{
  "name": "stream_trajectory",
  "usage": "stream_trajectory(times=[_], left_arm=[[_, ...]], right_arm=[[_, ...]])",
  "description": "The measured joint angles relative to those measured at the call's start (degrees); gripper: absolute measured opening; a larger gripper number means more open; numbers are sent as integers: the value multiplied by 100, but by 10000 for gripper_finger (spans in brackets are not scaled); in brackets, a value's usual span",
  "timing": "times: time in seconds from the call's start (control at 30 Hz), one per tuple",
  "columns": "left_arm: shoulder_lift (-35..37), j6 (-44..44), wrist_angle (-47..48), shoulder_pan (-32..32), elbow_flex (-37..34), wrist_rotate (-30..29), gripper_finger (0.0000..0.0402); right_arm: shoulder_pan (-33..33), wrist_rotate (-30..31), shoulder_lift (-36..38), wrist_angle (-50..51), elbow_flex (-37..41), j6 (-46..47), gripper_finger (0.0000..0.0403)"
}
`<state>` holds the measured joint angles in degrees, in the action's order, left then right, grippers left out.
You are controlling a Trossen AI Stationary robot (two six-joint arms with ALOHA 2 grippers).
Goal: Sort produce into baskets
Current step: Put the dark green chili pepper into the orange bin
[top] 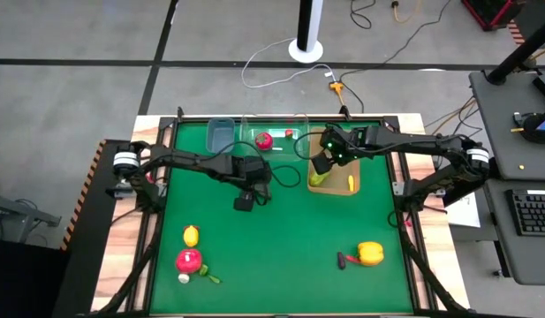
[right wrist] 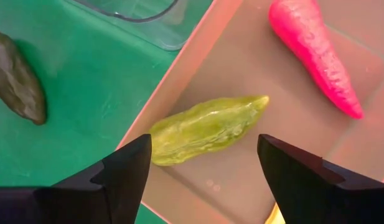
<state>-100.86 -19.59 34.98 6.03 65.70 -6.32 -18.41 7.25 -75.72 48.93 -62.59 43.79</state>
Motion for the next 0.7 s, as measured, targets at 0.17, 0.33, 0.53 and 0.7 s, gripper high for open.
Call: stream_trajectory(times=[0.17, 0.33, 0.53, 0.7], left_arm=[[0, -70, -65, 52, -37, 230, 233], [-119, -72, -99, 55, -71, 297, 231], [-365, -72, -93, 63, -73, 292, 216], [-483, -69, -99, 61, -73, 295, 197]], right_arm=[[0, 24, 5, -16, 0, -24, 287], [0, 26, 20, -37, 0, -31, 290], [0, 24, 20, -37, 0, -31, 286], [0, 26, 20, -37, 0, -31, 288]])
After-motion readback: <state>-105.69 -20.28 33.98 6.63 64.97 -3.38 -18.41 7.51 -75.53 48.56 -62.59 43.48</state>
